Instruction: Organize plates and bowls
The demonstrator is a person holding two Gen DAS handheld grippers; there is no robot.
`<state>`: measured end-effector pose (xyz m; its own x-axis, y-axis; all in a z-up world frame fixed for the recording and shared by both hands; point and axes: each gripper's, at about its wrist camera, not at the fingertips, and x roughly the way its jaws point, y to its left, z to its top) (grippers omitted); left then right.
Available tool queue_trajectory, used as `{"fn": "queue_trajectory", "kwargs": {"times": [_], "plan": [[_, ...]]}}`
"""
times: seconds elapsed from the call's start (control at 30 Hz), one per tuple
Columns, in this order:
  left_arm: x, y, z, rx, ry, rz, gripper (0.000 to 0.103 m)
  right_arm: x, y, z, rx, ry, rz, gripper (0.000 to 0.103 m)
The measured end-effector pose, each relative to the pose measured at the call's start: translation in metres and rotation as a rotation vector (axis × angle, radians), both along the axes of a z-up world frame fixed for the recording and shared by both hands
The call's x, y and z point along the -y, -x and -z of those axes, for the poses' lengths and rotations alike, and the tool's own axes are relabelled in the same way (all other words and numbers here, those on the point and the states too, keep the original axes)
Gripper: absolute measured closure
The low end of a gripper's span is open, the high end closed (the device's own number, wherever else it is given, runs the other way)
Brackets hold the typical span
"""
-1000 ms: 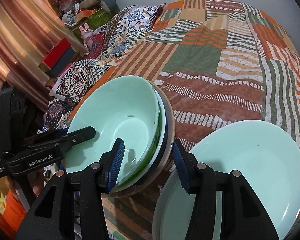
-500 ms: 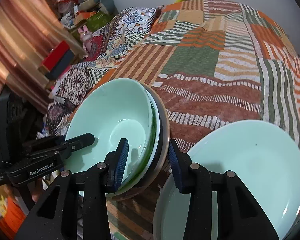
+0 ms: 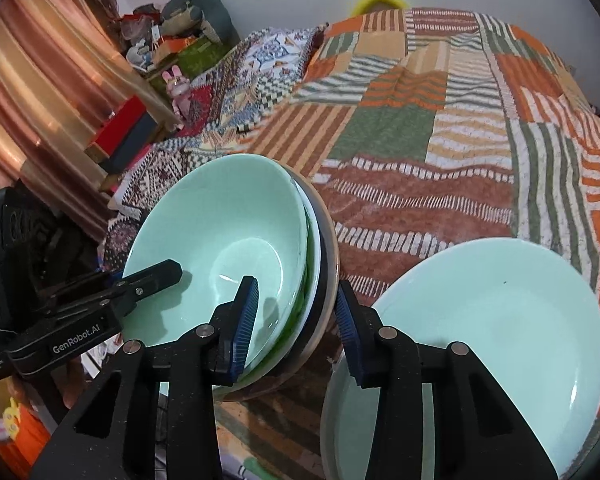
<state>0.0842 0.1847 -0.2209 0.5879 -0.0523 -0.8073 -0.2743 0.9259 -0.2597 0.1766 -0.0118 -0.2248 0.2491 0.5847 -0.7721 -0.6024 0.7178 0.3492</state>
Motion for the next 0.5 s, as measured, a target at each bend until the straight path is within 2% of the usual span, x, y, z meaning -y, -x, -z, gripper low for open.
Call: {"fn": "queue_trajectory", "kwargs": {"times": [0.5], "plan": [[0.051, 0.004, -0.063, 0.139, -0.060, 0.082, 0.076, 0.054, 0.013, -0.049, 0.118, -0.062, 0.089, 0.068]]}}
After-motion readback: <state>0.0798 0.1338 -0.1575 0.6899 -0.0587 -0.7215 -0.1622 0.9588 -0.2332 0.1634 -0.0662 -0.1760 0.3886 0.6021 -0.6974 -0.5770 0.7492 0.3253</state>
